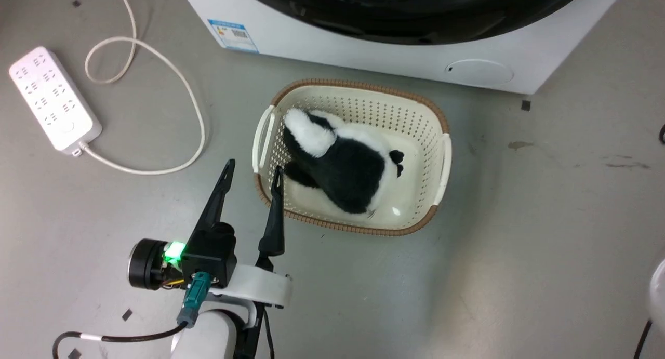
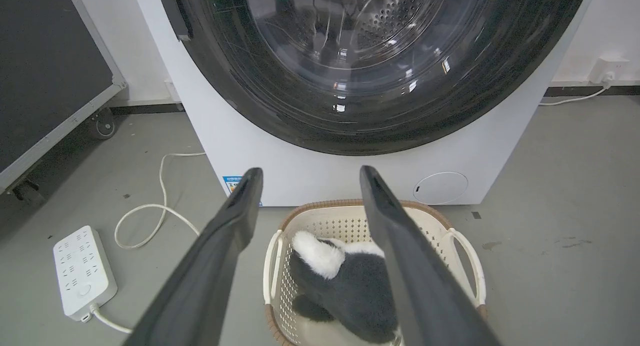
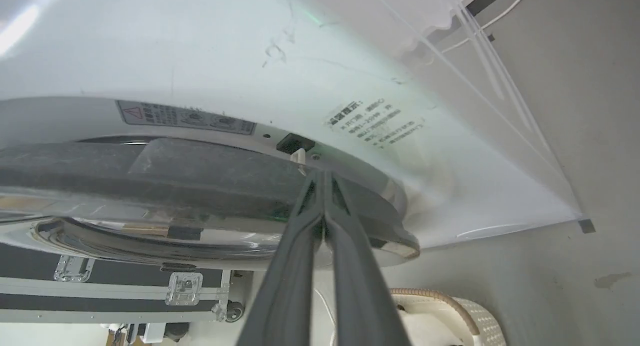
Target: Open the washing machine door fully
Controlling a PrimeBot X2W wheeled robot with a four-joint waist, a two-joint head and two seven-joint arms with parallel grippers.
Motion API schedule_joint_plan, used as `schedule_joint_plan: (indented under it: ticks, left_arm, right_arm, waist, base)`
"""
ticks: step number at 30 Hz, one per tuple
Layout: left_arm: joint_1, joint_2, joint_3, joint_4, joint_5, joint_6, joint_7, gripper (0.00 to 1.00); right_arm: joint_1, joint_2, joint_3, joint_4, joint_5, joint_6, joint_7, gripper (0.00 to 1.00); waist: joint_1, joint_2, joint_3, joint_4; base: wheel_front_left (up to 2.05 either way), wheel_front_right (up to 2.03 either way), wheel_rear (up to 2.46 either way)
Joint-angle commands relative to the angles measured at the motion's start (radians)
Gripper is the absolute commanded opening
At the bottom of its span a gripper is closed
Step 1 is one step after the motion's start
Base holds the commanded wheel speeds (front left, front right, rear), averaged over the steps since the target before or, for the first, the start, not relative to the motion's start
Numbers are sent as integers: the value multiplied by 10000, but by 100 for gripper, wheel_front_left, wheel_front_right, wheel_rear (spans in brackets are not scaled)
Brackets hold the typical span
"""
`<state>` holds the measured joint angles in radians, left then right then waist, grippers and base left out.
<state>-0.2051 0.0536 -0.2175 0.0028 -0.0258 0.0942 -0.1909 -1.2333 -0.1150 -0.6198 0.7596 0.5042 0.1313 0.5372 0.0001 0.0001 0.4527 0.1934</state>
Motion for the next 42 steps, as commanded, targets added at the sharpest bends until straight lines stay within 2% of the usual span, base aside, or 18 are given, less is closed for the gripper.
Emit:
schedule_joint_plan:
  ticks: [1, 15, 19, 23, 28, 36, 42]
  left_arm:
    - [-184, 34, -76, -4, -39, 59, -108, 100]
    - [-747, 14, -465, 52, -179, 299, -443, 100]
    - [-844, 14, -516, 105, -187, 362, -526, 100]
    - [-841, 71, -523, 174, -189, 418, -609, 100]
    - [-722, 146, -557, 314, -197, 484, -709, 100]
    - [-206, 296, -441, 591, -269, 452, -709, 100]
    - [92, 352, -412, 723, -312, 435, -709, 100]
  right_arm:
    - [-452, -121, -192, 242, 12, -3, 119, 0]
    - [-3417, -791, -2314, 3198, -177, -5, 2015, 0]
    - [-3514, -888, -2607, 3665, -188, -5, 2450, 0]
    - [-3350, -868, -2911, 3987, -41, -5, 2865, 0]
    - [-2759, -540, -3292, 4120, 426, -6, 3582, 0]
    - [-512, 374, -2849, 2872, 842, -6, 4345, 0]
    - [829, 633, -2471, 2047, 1630, -6, 5125, 0]
  waist:
    - [-1, -1, 116, 95]
    - [-1, -1, 898, 592]
    - [-1, -1, 792, 617]
    - [-1, -1, 479, 577]
    - [-1, -1, -176, 446]
    - [-1, -1, -1565, 130]
    - [-1, -1, -2230, 28]
  base:
    - [0, 0, 0]
    - [0, 0, 0]
    - [0, 0, 0]
    - [0, 0, 0]
    - [0, 0, 0]
    - [0, 0, 0]
    - [0, 0, 0]
